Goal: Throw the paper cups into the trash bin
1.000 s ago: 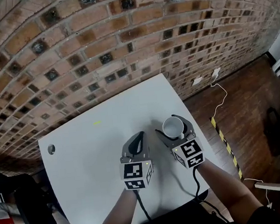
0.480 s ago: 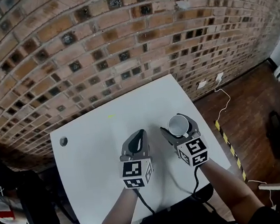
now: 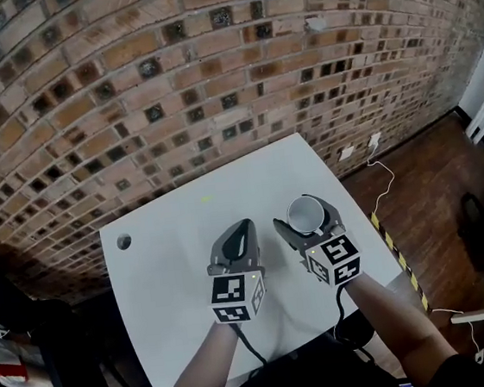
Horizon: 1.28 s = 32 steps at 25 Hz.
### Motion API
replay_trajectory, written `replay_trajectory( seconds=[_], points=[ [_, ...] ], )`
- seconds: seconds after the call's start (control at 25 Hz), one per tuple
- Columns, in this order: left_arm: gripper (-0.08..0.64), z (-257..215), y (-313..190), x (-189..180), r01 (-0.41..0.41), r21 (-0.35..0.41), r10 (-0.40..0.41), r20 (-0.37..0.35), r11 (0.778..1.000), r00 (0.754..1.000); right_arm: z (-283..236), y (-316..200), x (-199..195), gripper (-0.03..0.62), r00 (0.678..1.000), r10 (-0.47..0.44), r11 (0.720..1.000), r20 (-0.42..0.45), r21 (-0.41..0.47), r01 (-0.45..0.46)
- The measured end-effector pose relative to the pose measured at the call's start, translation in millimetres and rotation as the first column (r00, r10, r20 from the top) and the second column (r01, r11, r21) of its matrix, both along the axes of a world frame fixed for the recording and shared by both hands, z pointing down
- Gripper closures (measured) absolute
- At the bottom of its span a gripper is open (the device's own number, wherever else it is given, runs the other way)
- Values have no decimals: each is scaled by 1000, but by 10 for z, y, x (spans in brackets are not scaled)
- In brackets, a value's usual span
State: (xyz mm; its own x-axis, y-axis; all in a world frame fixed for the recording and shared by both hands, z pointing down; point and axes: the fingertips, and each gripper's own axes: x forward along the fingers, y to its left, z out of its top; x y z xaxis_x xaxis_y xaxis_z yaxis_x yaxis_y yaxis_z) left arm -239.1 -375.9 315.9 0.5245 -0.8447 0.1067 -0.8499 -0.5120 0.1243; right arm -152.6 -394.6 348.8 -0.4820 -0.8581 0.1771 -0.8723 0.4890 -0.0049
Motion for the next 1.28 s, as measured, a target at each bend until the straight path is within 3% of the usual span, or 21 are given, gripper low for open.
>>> replay_trajectory(
  seconds=[0.48, 0.8, 1.08, 1.28],
  points=[
    [555, -265, 230, -28, -71, 52, 74, -44, 996, 996, -469, 416, -73, 239, 998, 55, 995, 22, 84, -57],
    [555, -228, 337, 185, -127, 33, 129, -69, 991, 989, -677, 608, 120, 239, 993, 110, 991, 37, 70, -112],
    [555, -351, 480, 627, -217, 70, 221, -53, 974, 974, -807, 775, 499, 239, 984, 167, 981, 61, 92, -173],
    [555, -436, 684, 1278, -313, 85, 316, -35, 946, 948, -817, 1096, 1102, 239, 963, 261, 959, 69, 97, -267]
  ],
)
